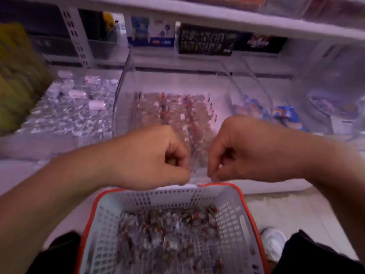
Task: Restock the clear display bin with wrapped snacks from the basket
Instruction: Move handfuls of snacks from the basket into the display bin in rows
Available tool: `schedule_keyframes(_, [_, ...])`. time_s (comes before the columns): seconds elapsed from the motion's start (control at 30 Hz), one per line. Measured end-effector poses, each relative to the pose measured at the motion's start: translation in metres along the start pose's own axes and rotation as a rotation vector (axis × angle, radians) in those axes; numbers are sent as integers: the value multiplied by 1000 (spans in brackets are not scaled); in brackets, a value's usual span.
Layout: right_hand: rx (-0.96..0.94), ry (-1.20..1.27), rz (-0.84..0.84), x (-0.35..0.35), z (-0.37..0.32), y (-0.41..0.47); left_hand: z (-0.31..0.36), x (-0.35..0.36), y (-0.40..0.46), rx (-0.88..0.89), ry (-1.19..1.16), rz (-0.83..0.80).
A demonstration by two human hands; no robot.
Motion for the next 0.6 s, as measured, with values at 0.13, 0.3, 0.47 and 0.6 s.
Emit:
schedule_keyframes(0.13, [189, 244, -380, 147, 35, -3, -53, 89, -19, -260, 184, -299])
schedule_keyframes(0.3, [595, 366, -575, 368, 87, -44, -163, 226, -44, -646, 281, -526])
schedule_keyframes(0.47, [929, 421, -455, 459, 129, -88, -220, 330, -85, -924, 108, -513])
schedule_keyframes(0.6, [1185, 391, -331, 480, 153, -105, -245, 367, -87, -1105, -227, -395])
Point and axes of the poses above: each hand's wrist, its own y-axis towards the middle knuckle, its own x-axis out of the palm, z = x × y, the point moved 7 cm from there along y, towards the middle knuckle, and after that the axes turned 6 degrees about -x, right-handed, at the moved point
